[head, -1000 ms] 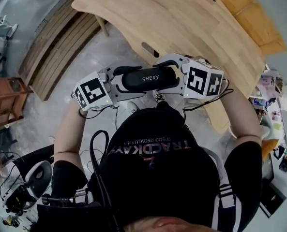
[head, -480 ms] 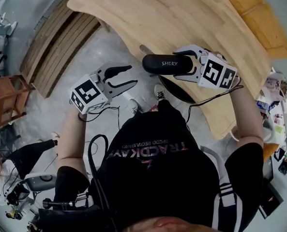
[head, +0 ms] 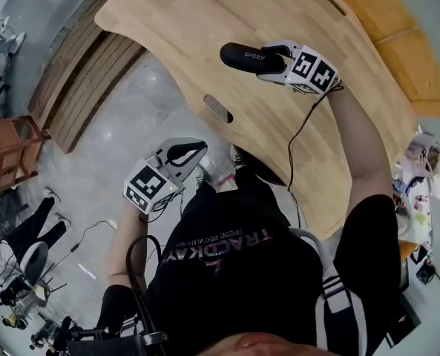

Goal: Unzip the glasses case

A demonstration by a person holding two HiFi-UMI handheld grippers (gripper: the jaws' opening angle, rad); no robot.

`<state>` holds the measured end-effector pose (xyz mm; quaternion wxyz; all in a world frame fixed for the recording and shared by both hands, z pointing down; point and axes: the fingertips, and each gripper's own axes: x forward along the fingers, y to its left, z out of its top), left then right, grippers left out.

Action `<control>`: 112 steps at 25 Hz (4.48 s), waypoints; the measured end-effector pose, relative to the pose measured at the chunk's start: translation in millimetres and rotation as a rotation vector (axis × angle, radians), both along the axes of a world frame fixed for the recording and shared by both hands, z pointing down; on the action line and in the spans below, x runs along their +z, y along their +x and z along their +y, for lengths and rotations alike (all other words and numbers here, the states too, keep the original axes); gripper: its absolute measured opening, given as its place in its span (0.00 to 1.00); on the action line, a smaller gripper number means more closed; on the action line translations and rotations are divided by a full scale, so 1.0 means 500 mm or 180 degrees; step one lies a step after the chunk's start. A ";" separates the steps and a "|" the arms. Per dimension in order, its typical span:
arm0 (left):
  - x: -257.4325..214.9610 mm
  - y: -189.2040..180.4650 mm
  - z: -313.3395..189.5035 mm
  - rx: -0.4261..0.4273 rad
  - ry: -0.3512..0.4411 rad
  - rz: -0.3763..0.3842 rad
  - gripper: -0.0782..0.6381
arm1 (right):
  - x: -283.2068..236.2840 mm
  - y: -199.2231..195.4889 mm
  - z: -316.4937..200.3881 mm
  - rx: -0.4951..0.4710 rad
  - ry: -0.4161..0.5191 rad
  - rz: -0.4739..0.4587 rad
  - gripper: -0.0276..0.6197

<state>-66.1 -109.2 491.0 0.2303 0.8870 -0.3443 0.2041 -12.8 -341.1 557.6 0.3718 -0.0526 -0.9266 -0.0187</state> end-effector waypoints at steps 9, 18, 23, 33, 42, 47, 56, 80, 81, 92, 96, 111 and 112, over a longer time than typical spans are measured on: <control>0.044 0.023 0.003 -0.0459 -0.0328 -0.0042 0.15 | 0.158 -0.069 -0.205 0.0028 -0.0080 0.0266 0.54; 0.055 0.039 -0.010 -0.0678 -0.0404 -0.0023 0.15 | 0.215 -0.120 -0.225 -0.0257 -0.0098 0.0381 0.54; 0.062 0.042 0.005 -0.0713 -0.0458 -0.0010 0.15 | 0.226 -0.130 -0.219 -0.0347 -0.0071 0.0404 0.54; 0.050 0.027 0.037 -0.0610 -0.0321 0.0035 0.15 | 0.124 -0.118 -0.196 -0.0155 0.0219 0.0121 0.57; 0.016 0.005 0.101 -0.0250 -0.0030 -0.0037 0.15 | -0.102 -0.022 -0.054 0.0953 0.0149 -0.0542 0.07; 0.002 -0.010 0.145 -0.0145 0.0048 -0.0093 0.14 | -0.181 0.017 0.135 0.1362 -0.0011 -0.0743 0.07; -0.008 -0.024 0.260 0.0001 0.0154 -0.0021 0.14 | -0.203 0.017 0.494 0.1697 -0.0168 -0.0935 0.07; 0.004 0.069 0.476 0.0191 -0.0149 0.0218 0.13 | -0.170 0.009 0.938 0.2003 -0.0694 -0.1248 0.07; 0.006 0.070 0.479 0.0194 -0.0157 0.0223 0.13 | -0.169 0.009 0.942 0.2003 -0.0694 -0.1246 0.07; 0.000 0.072 0.472 0.0127 -0.0123 0.0217 0.13 | -0.169 0.011 0.947 0.1950 -0.0634 -0.1208 0.07; -0.003 0.066 0.470 0.0087 -0.0112 0.0235 0.13 | -0.169 0.001 0.944 0.1895 -0.0627 -0.1185 0.07; -0.004 0.035 0.473 0.0026 -0.0100 0.0263 0.13 | -0.166 -0.031 0.950 0.1861 -0.0633 -0.1163 0.07; -0.005 0.033 0.472 0.0021 -0.0102 0.0268 0.13 | -0.166 -0.033 0.949 0.1858 -0.0632 -0.1160 0.07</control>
